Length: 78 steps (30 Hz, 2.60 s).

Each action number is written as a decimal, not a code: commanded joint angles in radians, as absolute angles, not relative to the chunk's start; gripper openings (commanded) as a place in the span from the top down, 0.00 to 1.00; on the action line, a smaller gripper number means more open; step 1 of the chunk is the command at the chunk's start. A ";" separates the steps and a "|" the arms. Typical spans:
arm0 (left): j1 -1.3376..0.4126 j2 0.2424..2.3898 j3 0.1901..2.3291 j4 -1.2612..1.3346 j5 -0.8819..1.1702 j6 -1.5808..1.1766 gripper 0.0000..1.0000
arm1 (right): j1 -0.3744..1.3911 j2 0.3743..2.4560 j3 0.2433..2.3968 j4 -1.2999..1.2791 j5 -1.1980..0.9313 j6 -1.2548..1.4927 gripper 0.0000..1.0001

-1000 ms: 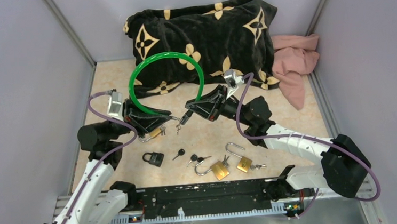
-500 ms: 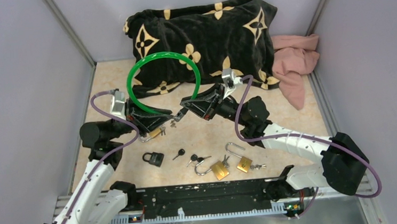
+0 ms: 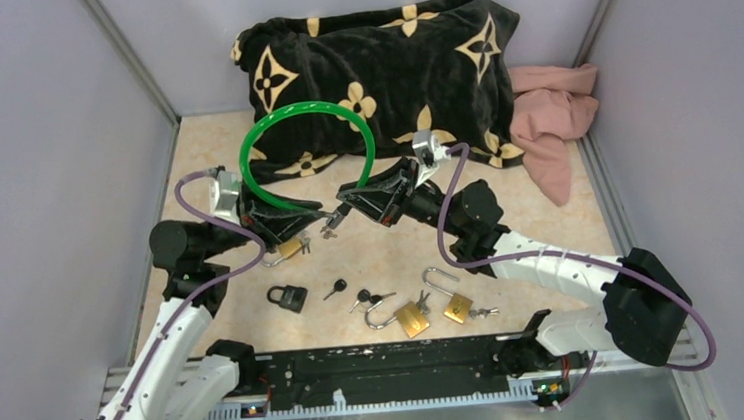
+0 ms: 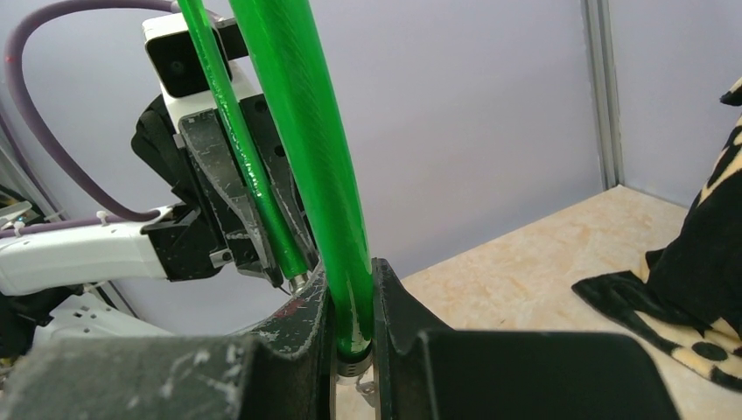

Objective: Lock with the key
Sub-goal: Lock the lock.

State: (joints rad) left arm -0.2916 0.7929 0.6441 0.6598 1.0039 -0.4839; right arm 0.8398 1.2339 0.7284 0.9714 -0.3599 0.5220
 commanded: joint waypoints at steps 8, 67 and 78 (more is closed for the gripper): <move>-0.286 0.798 0.687 0.592 1.025 -0.391 1.00 | 0.863 1.198 0.777 1.026 -0.374 0.510 1.00; -0.525 1.051 0.763 0.522 0.677 -0.173 0.84 | 0.897 1.313 0.738 1.336 0.108 0.867 1.00; -0.475 1.006 0.765 0.444 0.746 -0.210 0.40 | 0.897 1.329 0.724 1.341 0.145 0.873 1.00</move>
State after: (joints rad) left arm -0.4862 1.0241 0.7586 0.5083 0.7013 -0.2024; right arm 0.8757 1.3689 0.6983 1.2114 0.1890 0.8356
